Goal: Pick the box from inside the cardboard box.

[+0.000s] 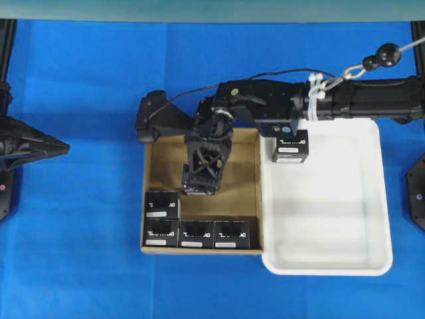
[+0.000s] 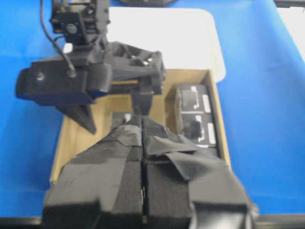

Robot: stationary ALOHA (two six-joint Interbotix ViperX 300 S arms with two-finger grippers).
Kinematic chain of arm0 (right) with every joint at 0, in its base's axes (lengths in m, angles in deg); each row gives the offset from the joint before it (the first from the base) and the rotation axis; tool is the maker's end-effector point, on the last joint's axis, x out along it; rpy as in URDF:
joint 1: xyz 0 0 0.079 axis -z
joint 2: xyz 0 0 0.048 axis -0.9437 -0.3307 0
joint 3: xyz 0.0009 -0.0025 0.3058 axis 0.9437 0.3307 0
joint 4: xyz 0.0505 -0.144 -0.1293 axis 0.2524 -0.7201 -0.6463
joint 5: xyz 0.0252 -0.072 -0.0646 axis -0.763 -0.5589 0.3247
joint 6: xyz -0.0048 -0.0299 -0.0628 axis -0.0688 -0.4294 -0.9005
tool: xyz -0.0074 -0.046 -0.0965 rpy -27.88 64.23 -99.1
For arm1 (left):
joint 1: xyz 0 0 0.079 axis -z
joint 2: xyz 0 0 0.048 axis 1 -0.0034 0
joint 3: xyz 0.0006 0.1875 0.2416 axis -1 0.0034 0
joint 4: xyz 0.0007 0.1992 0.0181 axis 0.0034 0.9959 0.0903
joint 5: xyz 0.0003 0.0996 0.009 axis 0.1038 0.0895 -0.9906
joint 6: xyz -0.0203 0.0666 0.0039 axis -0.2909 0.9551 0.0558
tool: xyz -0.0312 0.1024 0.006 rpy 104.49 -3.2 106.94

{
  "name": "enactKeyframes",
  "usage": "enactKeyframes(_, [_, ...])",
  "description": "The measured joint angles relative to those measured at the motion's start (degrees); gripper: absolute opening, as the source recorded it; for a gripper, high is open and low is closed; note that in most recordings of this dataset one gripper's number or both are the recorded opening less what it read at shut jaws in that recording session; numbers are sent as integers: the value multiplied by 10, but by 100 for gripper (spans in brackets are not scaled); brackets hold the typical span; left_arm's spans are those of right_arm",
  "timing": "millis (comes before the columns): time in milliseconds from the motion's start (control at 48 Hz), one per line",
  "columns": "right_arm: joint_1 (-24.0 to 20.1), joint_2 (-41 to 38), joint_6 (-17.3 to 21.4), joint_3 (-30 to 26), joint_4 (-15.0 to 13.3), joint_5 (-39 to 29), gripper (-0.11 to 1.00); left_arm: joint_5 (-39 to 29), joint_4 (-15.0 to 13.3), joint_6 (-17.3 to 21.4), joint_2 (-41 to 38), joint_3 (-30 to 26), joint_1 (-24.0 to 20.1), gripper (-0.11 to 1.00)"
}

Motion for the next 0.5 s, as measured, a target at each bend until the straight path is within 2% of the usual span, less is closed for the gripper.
enactKeyframes(500, [10, 0, -1, 0, 0, 1, 99, 0, 0, 0, 1, 1, 0, -7])
